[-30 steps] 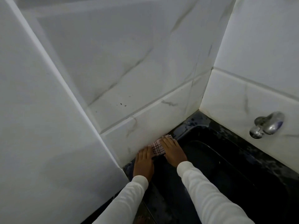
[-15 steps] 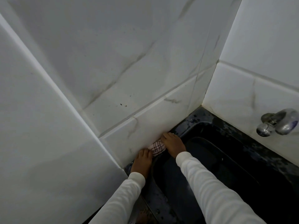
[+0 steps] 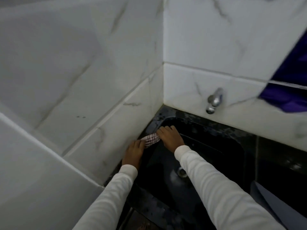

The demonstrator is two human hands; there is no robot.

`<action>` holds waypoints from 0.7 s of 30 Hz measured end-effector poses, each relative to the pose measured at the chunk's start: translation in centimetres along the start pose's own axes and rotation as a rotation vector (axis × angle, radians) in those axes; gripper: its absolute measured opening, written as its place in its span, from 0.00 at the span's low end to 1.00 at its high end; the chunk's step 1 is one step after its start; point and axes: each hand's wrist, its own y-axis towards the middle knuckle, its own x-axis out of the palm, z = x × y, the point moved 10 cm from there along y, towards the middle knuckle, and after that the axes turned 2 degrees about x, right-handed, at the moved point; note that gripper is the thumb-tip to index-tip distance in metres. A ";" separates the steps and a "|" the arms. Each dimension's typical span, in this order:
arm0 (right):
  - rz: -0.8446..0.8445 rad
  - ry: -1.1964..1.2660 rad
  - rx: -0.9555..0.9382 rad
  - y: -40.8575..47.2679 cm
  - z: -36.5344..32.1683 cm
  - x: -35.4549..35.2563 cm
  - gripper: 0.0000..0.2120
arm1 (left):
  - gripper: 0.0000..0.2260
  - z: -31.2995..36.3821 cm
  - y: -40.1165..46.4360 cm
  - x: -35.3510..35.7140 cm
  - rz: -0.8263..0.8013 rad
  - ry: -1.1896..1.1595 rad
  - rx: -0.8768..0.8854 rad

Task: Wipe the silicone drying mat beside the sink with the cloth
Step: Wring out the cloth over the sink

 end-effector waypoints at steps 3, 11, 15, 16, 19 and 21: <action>0.024 -0.043 0.100 -4.7 4.7 -1.9 0.27 | 0.22 5.6 1.9 -2.1 0.042 -0.034 0.139; 0.100 -0.080 0.455 -21.4 16.5 -4.9 0.20 | 0.22 23.3 5.3 -5.9 0.174 -0.097 0.487; 0.125 -0.130 0.624 -30.3 20.6 -6.2 0.17 | 0.29 32.6 5.0 -6.3 0.171 -0.127 0.659; 0.133 -0.135 0.671 -32.7 21.6 -6.6 0.17 | 0.32 35.0 4.8 -6.2 0.165 -0.136 0.697; 0.165 -0.139 0.782 -39.5 23.8 -7.9 0.17 | 0.31 41.6 3.6 -6.2 0.153 -0.192 0.793; 0.189 -0.132 0.846 -43.7 24.8 -8.5 0.16 | 0.29 45.6 2.8 -6.2 0.150 -0.248 0.853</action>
